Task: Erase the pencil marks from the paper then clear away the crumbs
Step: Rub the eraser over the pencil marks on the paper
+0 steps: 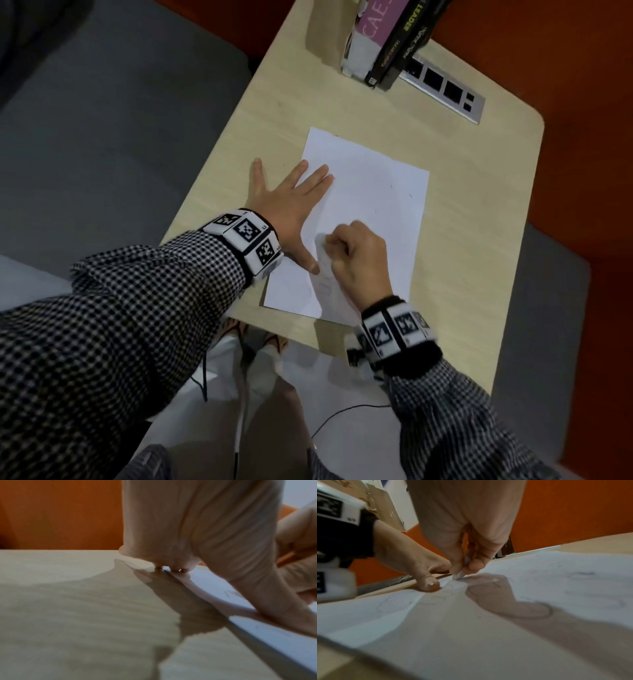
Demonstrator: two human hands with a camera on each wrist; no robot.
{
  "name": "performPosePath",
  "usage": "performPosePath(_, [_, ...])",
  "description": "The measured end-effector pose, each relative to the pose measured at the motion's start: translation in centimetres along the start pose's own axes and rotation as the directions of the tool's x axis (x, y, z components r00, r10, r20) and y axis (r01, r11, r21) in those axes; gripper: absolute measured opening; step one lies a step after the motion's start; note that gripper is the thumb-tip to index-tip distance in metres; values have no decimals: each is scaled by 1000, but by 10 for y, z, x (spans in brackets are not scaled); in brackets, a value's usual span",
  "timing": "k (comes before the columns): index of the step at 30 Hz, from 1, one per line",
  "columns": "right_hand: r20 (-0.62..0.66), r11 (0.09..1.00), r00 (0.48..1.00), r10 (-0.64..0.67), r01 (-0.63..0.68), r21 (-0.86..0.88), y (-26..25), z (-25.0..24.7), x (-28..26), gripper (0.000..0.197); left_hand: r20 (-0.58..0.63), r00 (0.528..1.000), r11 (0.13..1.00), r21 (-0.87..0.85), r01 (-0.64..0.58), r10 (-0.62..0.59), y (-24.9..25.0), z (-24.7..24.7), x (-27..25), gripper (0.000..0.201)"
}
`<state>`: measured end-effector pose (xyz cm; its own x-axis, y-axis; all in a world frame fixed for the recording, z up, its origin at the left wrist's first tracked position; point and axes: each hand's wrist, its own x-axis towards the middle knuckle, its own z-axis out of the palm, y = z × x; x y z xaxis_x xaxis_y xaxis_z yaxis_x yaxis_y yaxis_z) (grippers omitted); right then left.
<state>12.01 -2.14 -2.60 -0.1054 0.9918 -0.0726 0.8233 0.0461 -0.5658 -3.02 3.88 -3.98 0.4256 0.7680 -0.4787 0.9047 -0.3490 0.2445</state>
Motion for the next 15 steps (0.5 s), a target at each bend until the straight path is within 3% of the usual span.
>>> performPosePath(6, [-26,998,999,41,-40,40,-6,6,41,13,-2,1000,999,-36,-5,5,1,-1,-1,152])
performPosePath(11, [8,999,1000,15,-16,36,-1,2,-11,12,-3,1000,1000,-3,3,-3,1,1,-1,154])
performPosePath(15, [-34,997,998,57,-55,62,-6,5,34,12,2,1000,1000,-5,-9,9,1,1,0,155])
